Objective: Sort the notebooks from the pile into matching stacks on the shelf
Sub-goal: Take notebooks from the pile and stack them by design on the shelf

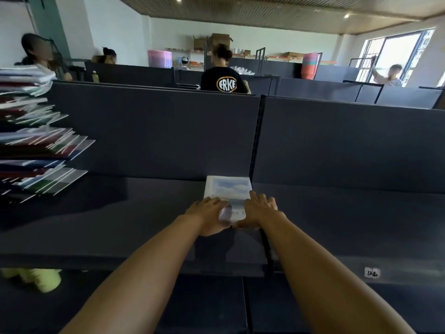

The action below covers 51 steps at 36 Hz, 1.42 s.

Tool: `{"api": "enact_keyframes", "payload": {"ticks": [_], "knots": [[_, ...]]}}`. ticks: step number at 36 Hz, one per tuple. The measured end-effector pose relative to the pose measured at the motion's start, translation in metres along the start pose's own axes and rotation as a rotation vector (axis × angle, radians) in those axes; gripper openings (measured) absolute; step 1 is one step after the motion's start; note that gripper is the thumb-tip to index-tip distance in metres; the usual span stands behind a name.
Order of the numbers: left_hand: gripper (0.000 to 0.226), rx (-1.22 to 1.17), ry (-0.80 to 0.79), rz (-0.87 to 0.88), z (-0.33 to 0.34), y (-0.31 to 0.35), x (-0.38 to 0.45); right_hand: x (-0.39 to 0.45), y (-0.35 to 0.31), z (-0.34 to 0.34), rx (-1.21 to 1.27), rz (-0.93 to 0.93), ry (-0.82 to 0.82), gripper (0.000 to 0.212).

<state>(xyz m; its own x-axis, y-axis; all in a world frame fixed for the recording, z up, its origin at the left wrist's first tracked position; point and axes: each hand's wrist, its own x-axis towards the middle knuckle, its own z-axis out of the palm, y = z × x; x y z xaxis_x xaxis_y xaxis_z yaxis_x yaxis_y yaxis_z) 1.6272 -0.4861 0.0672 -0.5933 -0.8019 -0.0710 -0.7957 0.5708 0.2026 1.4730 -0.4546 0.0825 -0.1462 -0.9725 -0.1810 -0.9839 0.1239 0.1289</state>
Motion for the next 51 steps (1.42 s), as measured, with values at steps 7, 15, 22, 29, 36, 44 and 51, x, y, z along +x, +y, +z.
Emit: {"api": "enact_keyframes", "payload": {"ticks": [7, 15, 22, 29, 36, 44, 51], "knots": [[0.060, 0.044, 0.056, -0.113, -0.009, -0.016, -0.021, -0.011, -0.001, -0.003, 0.057, -0.059, 0.065, 0.091], [0.064, 0.081, 0.108, -0.263, -0.021, -0.038, -0.066, -0.013, -0.021, 0.000, -0.001, -0.212, 0.174, 0.070], [0.061, 0.103, 0.195, -0.391, -0.045, -0.069, -0.113, -0.015, -0.060, -0.014, 0.099, -0.352, 0.207, 0.064], [0.060, 0.138, 0.280, -0.514, -0.077, -0.111, -0.168, -0.006, -0.124, -0.055, 0.152, -0.488, 0.259, 0.062], [0.054, 0.231, 0.365, -0.608, -0.116, -0.166, -0.222, -0.005, -0.201, -0.111, 0.069, -0.589, 0.388, 0.060], [0.057, 0.317, 0.474, -0.613, -0.171, -0.234, -0.261, -0.007, -0.289, -0.177, 0.064, -0.603, 0.606, 0.054], [0.055, 0.337, 0.584, -0.591, -0.198, -0.287, -0.277, -0.005, -0.349, -0.223, 0.098, -0.570, 0.730, 0.050]]}}
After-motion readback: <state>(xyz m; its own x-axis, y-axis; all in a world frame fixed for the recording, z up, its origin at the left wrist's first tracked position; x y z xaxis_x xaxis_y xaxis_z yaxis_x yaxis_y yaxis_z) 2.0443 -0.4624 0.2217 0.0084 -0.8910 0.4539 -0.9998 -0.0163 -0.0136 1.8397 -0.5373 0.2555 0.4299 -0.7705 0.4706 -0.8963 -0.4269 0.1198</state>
